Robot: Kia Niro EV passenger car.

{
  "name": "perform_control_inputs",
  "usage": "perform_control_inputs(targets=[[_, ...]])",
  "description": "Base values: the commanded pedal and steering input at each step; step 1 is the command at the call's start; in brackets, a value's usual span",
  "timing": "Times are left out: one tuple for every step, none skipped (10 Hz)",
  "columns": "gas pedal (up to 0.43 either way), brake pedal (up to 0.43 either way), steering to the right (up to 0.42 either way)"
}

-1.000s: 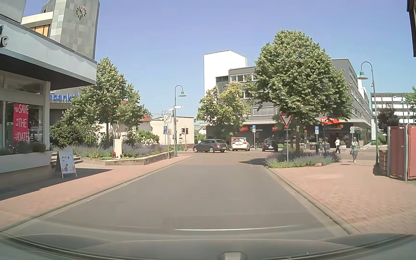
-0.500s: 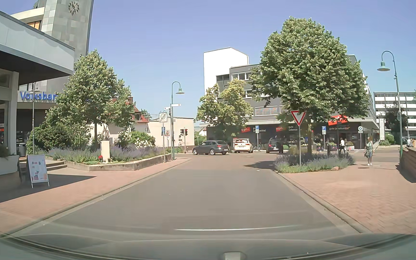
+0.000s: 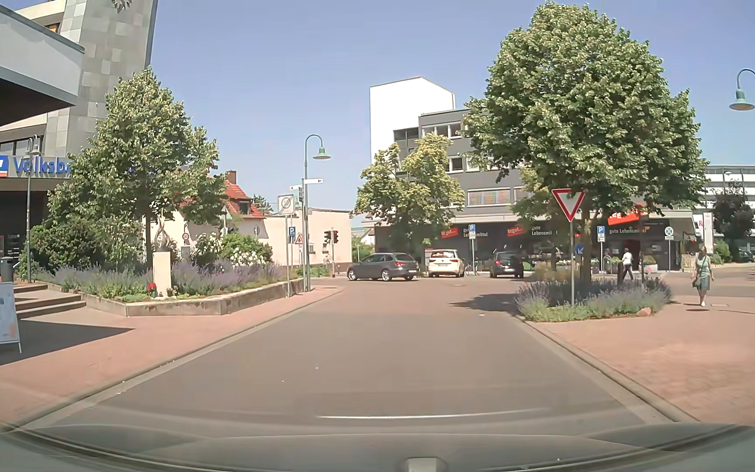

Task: Follow the waypoints while adhering to traffic rules and regulations

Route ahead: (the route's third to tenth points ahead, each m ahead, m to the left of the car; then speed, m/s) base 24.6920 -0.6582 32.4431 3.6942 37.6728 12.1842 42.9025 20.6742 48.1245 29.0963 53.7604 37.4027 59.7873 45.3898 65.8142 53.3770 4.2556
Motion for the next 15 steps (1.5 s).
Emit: perform_control_inputs(targets=[[0.0,0.11,0.008],[0.0,0.11,0.017],[0.0,0.11,0.023],[0.0,0.116,0.027],[0.0,0.116,0.026],[0.0,0.116,0.028],[0.0,0.128,0.031],[0.0,0.128,0.036],[0.0,0.146,0.044],[0.0,0.159,0.048],[0.0,0.171,0.049],[0.0,0.177,0.049],[0.0,0.177,0.049],[0.0,0.177,0.05],[0.0,0.177,0.051]])
